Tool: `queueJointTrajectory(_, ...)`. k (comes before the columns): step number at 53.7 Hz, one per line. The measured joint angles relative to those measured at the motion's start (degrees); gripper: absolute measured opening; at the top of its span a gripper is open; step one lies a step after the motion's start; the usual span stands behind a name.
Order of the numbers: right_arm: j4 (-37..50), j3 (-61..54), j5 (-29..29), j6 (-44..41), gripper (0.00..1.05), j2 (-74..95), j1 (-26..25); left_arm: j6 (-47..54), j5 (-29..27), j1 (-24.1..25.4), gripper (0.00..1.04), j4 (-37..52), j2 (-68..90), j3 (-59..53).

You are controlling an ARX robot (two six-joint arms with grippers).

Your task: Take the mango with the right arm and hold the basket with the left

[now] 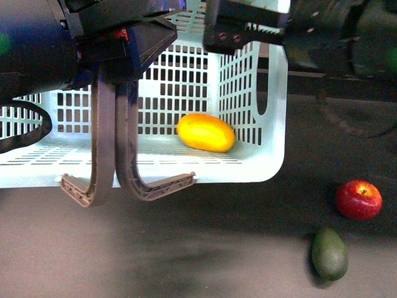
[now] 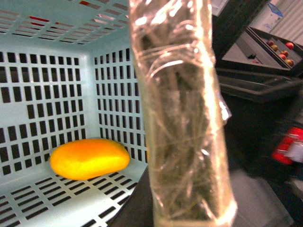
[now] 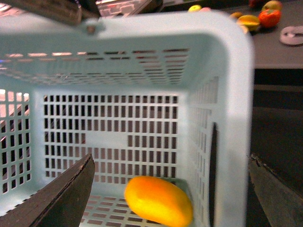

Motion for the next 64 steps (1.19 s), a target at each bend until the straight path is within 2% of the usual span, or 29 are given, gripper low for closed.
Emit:
queueJointTrajectory(7,-1.11,-6.36,1.29,-0.13,0.97,-8.74,-3.23,0.26,-0.24,0.00,0.08,0.02,0.00,0.00)
queueJointTrajectory(14,-5.99,-13.53,1.57,-0.17,0.97,-20.41,-7.50,0.17,-0.28,0.04,0.08,0.02,0.00,0.00)
queueJointTrajectory(24,-19.39,-20.59,0.79,0.31,0.97,-41.05,-14.64,0.17,-0.17,0.04,0.08,0.02,0.00,0.00)
queueJointTrajectory(32,-34.77,-23.89,1.70,0.61,0.97,-60.08,-20.02,0.07,0.20,0.04,0.08,0.02,0.00,0.00)
queueJointTrajectory(38,-44.78,-25.79,2.40,0.15,0.97,-71.58,-20.92,0.09,0.20,0.04,0.08,0.02,0.00,0.00)
queueJointTrajectory(49,-45.94,-26.08,2.21,-0.24,0.97,-74.71,-21.20,0.11,-0.22,0.09,0.08,0.02,0.00,0.00)
queueJointTrajectory(52,-39.45,-28.63,-2.01,-4.35,0.88,-76.04,-22.84,0.13,-0.17,0.09,0.08,0.02,0.00,0.00)
queueJointTrajectory(55,-35.12,-30.67,-3.13,-8.55,0.79,-77.26,-23.67,0.15,-0.17,0.09,0.08,0.02,0.00,0.00)
queueJointTrajectory(64,-33.81,-32.89,-3.34,-14.03,0.53,-79.87,-23.98,0.11,-0.13,0.09,0.08,0.02,0.00,0.00)
